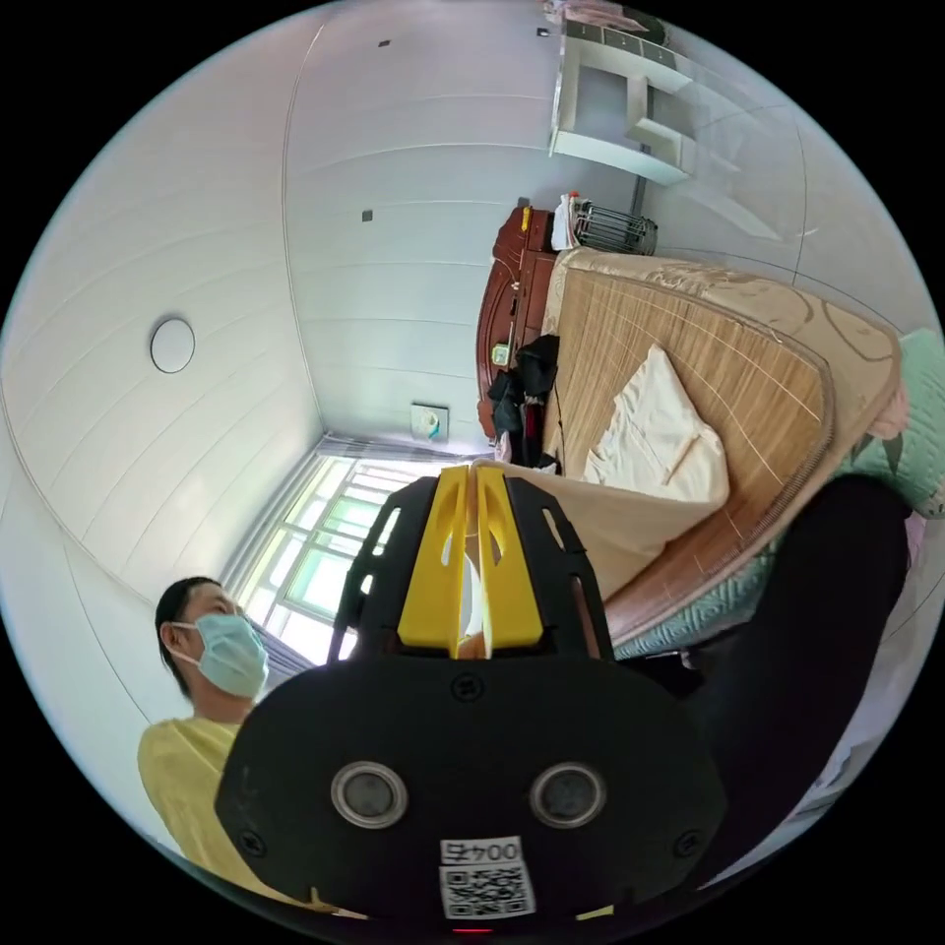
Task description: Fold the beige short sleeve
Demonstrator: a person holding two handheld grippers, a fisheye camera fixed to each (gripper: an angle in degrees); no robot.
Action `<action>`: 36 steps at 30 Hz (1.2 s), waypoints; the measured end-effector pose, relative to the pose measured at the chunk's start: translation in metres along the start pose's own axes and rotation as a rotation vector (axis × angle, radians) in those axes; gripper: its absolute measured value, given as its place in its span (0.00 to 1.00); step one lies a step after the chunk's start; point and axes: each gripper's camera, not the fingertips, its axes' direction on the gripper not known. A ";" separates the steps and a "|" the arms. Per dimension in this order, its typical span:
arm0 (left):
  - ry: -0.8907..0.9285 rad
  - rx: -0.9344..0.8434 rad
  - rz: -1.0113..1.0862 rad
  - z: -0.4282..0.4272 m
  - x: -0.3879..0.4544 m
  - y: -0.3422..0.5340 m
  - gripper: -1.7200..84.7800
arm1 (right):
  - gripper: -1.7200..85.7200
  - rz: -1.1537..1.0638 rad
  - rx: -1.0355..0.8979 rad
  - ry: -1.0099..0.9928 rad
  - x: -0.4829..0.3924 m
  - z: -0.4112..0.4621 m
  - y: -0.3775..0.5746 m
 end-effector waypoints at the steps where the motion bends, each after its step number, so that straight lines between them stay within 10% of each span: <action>1: -0.020 -0.004 -0.003 0.004 0.001 -0.011 0.04 | 0.02 0.016 0.003 0.003 -0.001 0.014 -0.015; 28: -0.264 -0.136 -0.431 0.317 -0.135 -0.259 0.03 | 0.10 0.312 0.046 0.331 0.128 0.304 -0.281; 36: -0.530 0.143 0.064 0.265 -0.015 -0.170 0.03 | 0.10 0.034 -0.089 0.329 0.020 0.322 -0.242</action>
